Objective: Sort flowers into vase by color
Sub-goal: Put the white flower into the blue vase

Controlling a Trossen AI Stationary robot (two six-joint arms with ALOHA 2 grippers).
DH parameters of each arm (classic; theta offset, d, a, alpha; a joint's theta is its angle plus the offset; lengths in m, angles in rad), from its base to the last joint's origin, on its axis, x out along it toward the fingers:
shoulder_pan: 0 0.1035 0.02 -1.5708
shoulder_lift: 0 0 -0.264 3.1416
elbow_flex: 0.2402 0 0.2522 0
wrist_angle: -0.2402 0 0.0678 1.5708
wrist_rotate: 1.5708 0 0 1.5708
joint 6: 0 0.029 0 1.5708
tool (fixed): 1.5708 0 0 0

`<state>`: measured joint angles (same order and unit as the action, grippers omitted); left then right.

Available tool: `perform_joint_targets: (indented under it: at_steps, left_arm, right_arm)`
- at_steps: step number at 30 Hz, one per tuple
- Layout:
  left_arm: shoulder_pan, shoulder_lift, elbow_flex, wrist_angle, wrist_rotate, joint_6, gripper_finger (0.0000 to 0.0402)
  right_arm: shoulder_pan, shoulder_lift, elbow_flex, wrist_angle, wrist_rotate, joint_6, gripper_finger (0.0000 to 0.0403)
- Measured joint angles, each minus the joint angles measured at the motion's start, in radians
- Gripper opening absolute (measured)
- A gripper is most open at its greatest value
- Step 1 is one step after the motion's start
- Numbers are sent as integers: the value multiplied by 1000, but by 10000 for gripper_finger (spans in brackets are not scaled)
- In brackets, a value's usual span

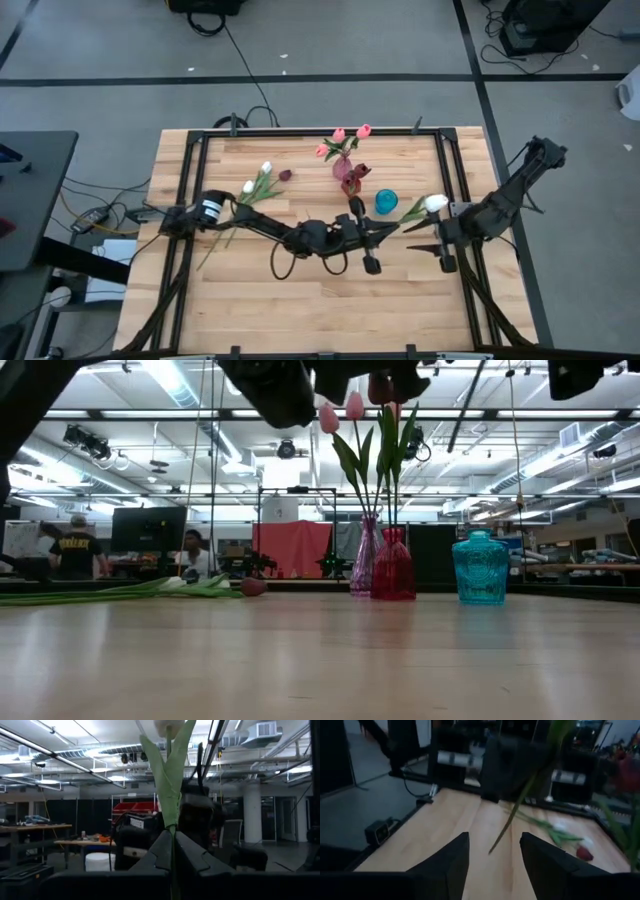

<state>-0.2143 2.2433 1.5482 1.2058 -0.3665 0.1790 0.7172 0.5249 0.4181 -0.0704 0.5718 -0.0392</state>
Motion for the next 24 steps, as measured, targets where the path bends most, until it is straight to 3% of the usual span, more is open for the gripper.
perform_joint_targets:
  at_steps: [12,19,24]
  left_arm:
    - [12,136,235,-34,2,5,14]
    - [14,137,265,-127,-1,5,15]
    - [18,137,265,-149,-3,6,15]
  right_arm:
    - [-118,3,-2,18,-145,-25,152]
    - [-160,5,-2,39,-163,-45,141]
    - [-191,7,-2,79,-235,-53,134]
